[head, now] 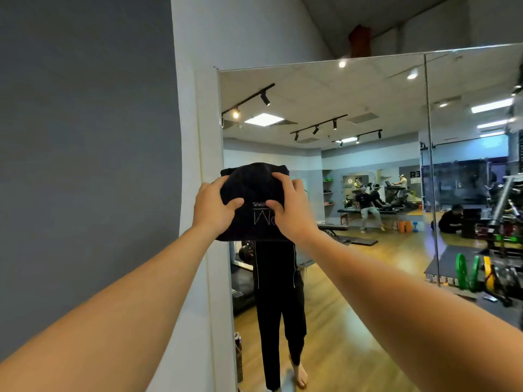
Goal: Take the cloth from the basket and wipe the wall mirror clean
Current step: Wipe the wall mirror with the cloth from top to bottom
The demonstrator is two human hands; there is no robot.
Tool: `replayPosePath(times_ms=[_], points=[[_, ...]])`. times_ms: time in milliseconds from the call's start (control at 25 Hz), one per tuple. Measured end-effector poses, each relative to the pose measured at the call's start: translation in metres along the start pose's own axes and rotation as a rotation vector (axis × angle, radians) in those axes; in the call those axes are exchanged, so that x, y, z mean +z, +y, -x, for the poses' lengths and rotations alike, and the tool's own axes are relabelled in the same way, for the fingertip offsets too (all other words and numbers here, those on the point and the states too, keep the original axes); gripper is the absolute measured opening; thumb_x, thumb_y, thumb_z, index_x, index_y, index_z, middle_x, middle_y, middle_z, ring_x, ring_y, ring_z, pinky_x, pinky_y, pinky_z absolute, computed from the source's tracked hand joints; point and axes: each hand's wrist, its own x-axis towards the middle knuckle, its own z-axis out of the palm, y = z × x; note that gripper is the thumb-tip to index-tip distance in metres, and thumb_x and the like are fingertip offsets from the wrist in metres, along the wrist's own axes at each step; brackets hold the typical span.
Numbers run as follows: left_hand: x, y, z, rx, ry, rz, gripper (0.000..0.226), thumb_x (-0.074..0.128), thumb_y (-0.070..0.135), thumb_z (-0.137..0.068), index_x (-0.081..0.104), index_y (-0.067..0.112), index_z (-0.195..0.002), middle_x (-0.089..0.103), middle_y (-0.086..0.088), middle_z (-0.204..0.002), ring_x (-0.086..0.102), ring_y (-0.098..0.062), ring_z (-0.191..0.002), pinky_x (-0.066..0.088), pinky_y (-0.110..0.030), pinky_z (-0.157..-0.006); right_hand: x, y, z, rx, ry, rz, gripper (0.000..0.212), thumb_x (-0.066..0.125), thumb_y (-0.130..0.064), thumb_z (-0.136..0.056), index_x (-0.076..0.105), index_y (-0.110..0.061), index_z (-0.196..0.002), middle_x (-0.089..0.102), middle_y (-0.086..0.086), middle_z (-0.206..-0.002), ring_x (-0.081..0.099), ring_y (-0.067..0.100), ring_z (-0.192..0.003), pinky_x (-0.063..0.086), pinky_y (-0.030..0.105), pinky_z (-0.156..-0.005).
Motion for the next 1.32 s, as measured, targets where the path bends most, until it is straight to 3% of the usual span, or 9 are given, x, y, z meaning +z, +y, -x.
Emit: replayPosePath(times_ms=[320, 520, 760, 880, 1000, 1080, 1160, 1240, 1320], points=[[0.061, -0.073, -0.11, 0.065, 0.082, -0.034, 0.058, 0.078, 0.028, -0.092, 0.056, 0.024, -0.145, 0.062, -0.008, -0.129, 0.059, -0.028, -0.124, 0.048, -0.045, -0.11, 0.078, 0.072, -0.112, -0.113, 0.029, 0.055, 0.059, 0.06, -0.017, -0.104, 0.033, -0.027, -0.156, 0.039, 0.01, -0.139, 0.054, 0.029, -0.122, 0.054, 0.046, -0.104], [0.093, -0.092, -0.155, 0.087, 0.131, -0.077, 0.062, 0.075, 0.026, -0.095, 0.05, 0.021, -0.151, 0.056, -0.012, -0.132, 0.054, -0.027, -0.126, 0.041, -0.036, -0.11, 0.105, 0.114, -0.166, -0.198, 0.042, 0.165, 0.056, 0.058, -0.022, -0.105, 0.034, -0.023, -0.157, 0.038, 0.013, -0.143, 0.048, 0.031, -0.13, 0.051, 0.051, -0.107], [0.12, -0.124, -0.178, 0.188, 0.099, -0.157, 0.061, 0.07, 0.027, -0.099, 0.046, 0.019, -0.155, 0.044, -0.002, -0.123, 0.048, -0.015, -0.117, 0.035, -0.022, -0.103, 0.129, 0.146, -0.187, -0.262, 0.198, 0.492, 0.04, 0.072, -0.016, -0.095, 0.062, -0.009, -0.133, 0.038, 0.02, -0.149, 0.04, 0.041, -0.131, 0.042, 0.052, -0.107], [0.129, -0.141, -0.181, 0.248, 0.163, -0.202, 0.057, 0.073, 0.029, -0.096, 0.052, 0.012, -0.147, 0.039, -0.007, -0.132, 0.042, -0.01, -0.112, 0.042, -0.026, -0.105, 0.143, 0.146, -0.191, -0.387, 0.24, 0.478, 0.062, 0.086, 0.001, -0.069, 0.063, -0.005, -0.126, 0.051, 0.019, -0.134, 0.049, 0.039, -0.119, 0.05, 0.051, -0.095], [0.139, -0.156, -0.187, 0.375, 0.392, -0.428, 0.054, 0.081, 0.029, -0.088, 0.06, 0.008, -0.133, 0.041, -0.014, -0.139, 0.046, -0.027, -0.12, 0.046, -0.041, -0.1, 0.161, 0.14, -0.195, -0.412, 0.22, 0.402, 0.074, 0.083, 0.002, -0.068, 0.054, -0.011, -0.134, 0.054, 0.017, -0.133, 0.047, 0.038, -0.125, 0.05, 0.052, -0.103], [0.148, -0.165, -0.192, 0.543, 0.463, -0.516, 0.058, 0.079, 0.019, -0.085, 0.055, 0.008, -0.138, 0.044, -0.017, -0.143, 0.044, -0.034, -0.128, 0.044, -0.048, -0.104, 0.175, 0.141, -0.189, -0.395, 0.238, 0.37, 0.071, 0.077, -0.009, -0.08, 0.047, -0.015, -0.144, 0.047, 0.019, -0.146, 0.036, 0.043, -0.143, 0.039, 0.059, -0.117], [0.159, -0.174, -0.193, 0.706, 0.422, -0.506, 0.061, 0.07, 0.007, -0.089, 0.05, 0.011, -0.147, 0.046, -0.015, -0.15, 0.04, -0.034, -0.14, 0.041, -0.051, -0.114, 0.188, 0.15, -0.179, -0.4, 0.214, 0.428, 0.068, 0.058, -0.033, -0.098, 0.032, -0.019, -0.159, 0.026, 0.021, -0.165, 0.01, 0.045, -0.157, 0.017, 0.06, -0.128], [0.168, -0.185, -0.19, 0.715, 0.325, -0.45, 0.063, 0.06, 0.004, -0.096, 0.041, 0.011, -0.155, 0.041, -0.011, -0.16, 0.031, -0.029, -0.153, 0.033, -0.054, -0.123, 0.195, 0.16, -0.174, -0.419, 0.175, 0.54, 0.074, 0.038, -0.052, -0.103, 0.015, -0.022, -0.167, 0.001, 0.019, -0.173, -0.011, 0.041, -0.16, 0.003, 0.058, -0.13], [0.174, -0.196, -0.185, 0.655, 0.246, -0.511, 0.075, 0.059, 0.018, -0.099, 0.023, 0.013, -0.164, 0.021, -0.008, -0.171, 0.013, -0.024, -0.16, 0.022, -0.054, -0.128, 0.195, 0.167, -0.175, -0.448, 0.173, 0.606, 0.075, 0.033, -0.057, -0.104, 0.007, -0.025, -0.168, -0.009, 0.016, -0.174, -0.016, 0.04, -0.159, 0.004, 0.06, -0.13]])
